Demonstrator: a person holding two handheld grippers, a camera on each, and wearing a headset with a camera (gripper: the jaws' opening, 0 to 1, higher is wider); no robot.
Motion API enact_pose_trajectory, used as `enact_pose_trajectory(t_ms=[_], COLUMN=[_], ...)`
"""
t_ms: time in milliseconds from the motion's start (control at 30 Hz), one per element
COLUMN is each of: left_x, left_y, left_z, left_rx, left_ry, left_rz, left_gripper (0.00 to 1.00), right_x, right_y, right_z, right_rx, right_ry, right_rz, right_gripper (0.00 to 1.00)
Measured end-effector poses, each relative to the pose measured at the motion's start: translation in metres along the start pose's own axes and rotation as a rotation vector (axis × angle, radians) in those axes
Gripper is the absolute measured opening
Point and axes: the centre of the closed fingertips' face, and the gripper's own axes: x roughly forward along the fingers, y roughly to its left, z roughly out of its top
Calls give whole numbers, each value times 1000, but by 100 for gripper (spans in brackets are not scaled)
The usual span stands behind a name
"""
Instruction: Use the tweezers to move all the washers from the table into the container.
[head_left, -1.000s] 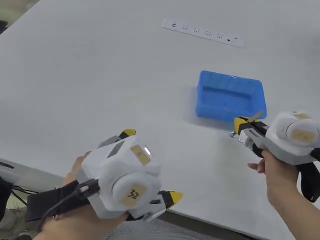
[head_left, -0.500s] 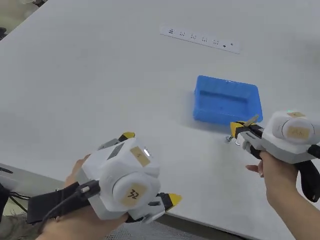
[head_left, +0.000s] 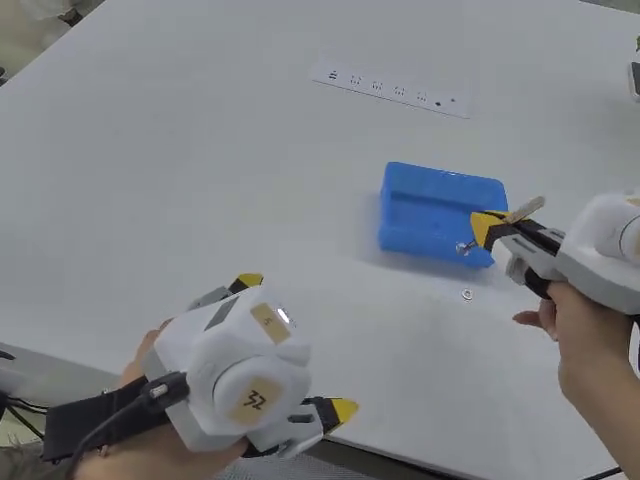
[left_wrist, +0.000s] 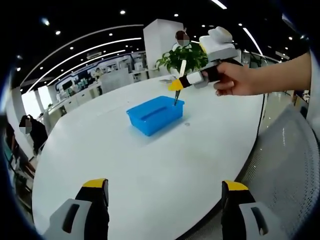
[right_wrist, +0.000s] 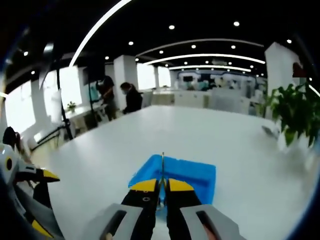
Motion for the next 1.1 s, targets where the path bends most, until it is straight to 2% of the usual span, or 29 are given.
enact_pose_trajectory(t_ms=[133,267,467,700,967,1100], left_x=[1,2,2,2,2,3], left_y=[0,-1,0,0,0,0], left_z=[-2,-3,-5,-5,-5,-6], left_rx=[-3,-3,-8,-6,-3,-5], left_ry=[9,17,25,26,31,33], left_rz=[-4,-7,-6,-5,-6,-7], left_gripper=[96,96,96,96,96,96], right_x=[12,28,54,76,85,79], right_y=[-4,-3,-5,-17,-26,-25], right_z=[9,6,-9,-35,-57,-54], right_rx=[-2,-28,-76,-65,-54,-32], right_ry=[-14,1,45,118,165,159], right_rz=[-7,2,-6,-6,-18,-23], right_gripper=[2,3,3,3,3,3])
